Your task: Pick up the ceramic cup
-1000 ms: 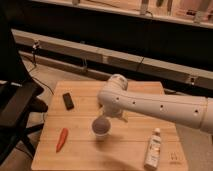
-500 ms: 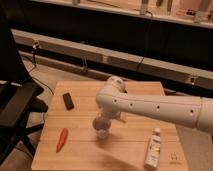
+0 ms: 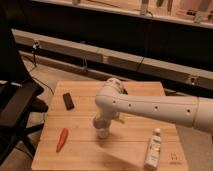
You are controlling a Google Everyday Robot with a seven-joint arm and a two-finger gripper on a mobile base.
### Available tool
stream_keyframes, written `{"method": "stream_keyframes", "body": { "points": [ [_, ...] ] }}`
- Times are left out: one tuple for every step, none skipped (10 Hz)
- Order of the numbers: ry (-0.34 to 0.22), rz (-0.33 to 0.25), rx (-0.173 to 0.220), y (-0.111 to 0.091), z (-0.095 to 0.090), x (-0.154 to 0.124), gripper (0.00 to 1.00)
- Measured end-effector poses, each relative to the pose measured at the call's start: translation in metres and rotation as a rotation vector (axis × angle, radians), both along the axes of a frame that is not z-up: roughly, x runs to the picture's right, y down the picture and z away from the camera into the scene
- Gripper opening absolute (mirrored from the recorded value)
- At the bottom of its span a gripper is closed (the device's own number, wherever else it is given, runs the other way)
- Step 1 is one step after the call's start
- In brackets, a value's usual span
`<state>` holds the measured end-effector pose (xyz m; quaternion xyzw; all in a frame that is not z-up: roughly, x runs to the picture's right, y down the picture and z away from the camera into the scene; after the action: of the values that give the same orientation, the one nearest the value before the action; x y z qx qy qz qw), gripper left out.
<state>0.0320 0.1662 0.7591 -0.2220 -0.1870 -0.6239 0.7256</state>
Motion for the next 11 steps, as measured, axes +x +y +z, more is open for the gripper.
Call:
{"method": "stream_keyframes", "body": {
  "points": [
    [0.000,0.000,0.000,0.000,0.001,0.000,0.80],
    [-0.001,-0.002,0.000,0.000,0.002,-0.001,0.80],
    [-0.003,-0.003,0.000,0.001,0.004,-0.002,0.80],
    [-0.005,-0.004,0.001,0.001,0.005,-0.002,0.80],
    [-0.005,-0.005,0.001,0.000,0.006,-0.002,0.80],
    [-0.006,-0.005,0.001,0.000,0.008,-0.002,0.80],
    [-0.007,-0.006,0.001,0.000,0.009,-0.003,0.80],
    [-0.007,-0.007,0.001,0.000,0.010,-0.003,0.80],
    [-0.009,-0.008,0.001,-0.001,0.011,-0.003,0.80],
    [-0.010,-0.009,0.001,-0.001,0.012,-0.004,0.80],
    [-0.011,-0.011,0.001,-0.001,0.013,-0.004,0.80]
  ]
}}
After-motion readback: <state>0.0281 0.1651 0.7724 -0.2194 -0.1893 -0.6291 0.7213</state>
